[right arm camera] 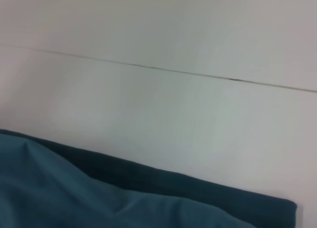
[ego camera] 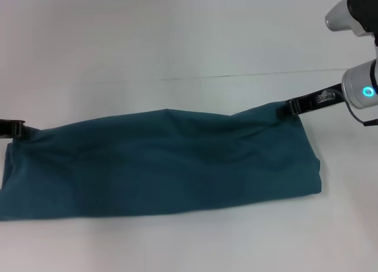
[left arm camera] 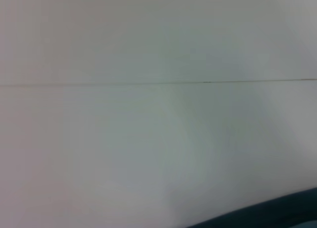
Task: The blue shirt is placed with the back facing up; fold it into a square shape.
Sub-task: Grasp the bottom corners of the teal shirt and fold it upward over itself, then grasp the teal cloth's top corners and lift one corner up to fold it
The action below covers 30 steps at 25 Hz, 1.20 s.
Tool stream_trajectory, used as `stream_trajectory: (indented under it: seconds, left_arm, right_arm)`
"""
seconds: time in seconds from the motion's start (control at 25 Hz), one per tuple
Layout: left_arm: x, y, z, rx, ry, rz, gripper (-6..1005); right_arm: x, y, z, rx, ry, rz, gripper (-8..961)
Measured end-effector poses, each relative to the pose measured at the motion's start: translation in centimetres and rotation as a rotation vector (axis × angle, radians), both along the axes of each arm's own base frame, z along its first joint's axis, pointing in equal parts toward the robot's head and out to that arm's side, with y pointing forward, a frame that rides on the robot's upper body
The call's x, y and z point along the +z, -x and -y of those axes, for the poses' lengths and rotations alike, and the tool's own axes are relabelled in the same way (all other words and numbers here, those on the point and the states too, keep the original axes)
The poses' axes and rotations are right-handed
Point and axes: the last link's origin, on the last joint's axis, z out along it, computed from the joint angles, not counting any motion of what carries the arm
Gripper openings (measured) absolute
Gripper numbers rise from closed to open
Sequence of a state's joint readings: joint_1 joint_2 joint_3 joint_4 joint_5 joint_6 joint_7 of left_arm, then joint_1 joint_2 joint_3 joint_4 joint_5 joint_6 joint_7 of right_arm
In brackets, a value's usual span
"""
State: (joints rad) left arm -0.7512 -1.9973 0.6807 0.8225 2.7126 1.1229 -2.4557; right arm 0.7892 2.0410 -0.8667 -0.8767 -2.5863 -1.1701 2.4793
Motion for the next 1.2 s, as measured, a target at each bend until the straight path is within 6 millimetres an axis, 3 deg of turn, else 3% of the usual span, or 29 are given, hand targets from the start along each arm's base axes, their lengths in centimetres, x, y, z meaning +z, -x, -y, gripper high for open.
stream_trajectory:
  seconds: [0.4, 0.52, 0.76, 0.84, 0.96, 1.2]
  left_arm:
    - [0.0, 0.4, -0.5, -0.006, -0.091, -0.029, 59]
    - [0.2, 0.6, -0.7, -0.008, -0.115, -0.04, 69]
    - [0.8, 1.0, -0.7, 0.001, -0.13, -0.044, 274]
    - [1.1, 1.2, -0.4, 0.019, -0.114, -0.031, 405]
    - [1.6, 1.0, 0.5, 0.076, -0.058, 0.016, 569]
    - [3.1, 0.3, 3.5, 0.234, 0.024, 0.102, 844]
  right_arm:
    - [-0.8, -0.4, -0.7, -0.039, -0.063, -0.02, 150]
    - [-0.9, -0.1, -1.0, -0.031, -0.073, -0.02, 353]
    - [-0.8, 0.5, -1.3, -0.012, -0.08, -0.019, 489]
    - [-0.8, 0.8, -1.4, 0.0, -0.077, -0.015, 534]
    - [-0.9, 1.5, -1.6, 0.028, -0.058, 0.009, 602]
    - [-0.6, 3.3, -2.1, 0.109, -0.055, 0.07, 850]
